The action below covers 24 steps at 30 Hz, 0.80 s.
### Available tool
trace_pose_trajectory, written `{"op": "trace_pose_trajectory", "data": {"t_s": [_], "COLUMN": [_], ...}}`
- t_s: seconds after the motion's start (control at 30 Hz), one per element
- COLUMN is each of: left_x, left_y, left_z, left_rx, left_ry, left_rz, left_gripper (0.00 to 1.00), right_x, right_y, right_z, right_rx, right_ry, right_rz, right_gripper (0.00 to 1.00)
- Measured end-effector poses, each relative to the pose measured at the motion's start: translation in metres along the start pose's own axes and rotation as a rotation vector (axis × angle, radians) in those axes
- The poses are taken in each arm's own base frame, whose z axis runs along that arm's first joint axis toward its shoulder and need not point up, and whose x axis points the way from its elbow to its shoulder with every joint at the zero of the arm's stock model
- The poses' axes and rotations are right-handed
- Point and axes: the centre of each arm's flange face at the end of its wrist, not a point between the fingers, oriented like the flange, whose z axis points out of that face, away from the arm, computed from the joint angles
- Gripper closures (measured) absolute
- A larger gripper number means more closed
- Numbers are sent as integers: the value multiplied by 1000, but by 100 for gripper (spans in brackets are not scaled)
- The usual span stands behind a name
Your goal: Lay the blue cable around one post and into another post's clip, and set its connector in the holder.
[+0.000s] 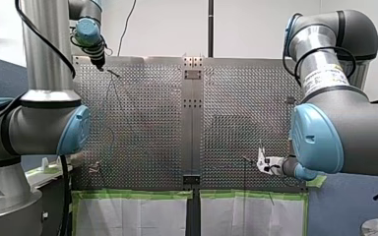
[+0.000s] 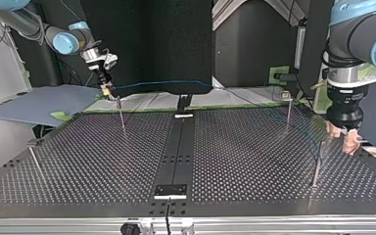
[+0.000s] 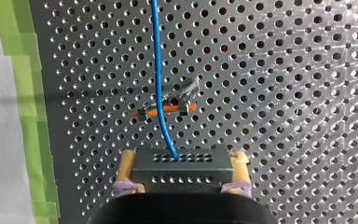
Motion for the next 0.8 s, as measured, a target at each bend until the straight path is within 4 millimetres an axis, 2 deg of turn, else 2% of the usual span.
{"op": "trace_pose_trajectory", "data": {"t_s": [0.8], "left_x": [0], "left_y": [-1], "left_z": [0], "left_rx": [2], "left_ry": [1], "left_rz": [-9], "left_gripper": [0], "right_x": [0], "right_y": [-1], "right_z": [0], "right_rx": [3], "right_ry": [-1], "right_rz": [-2], "right_gripper": [100]}}
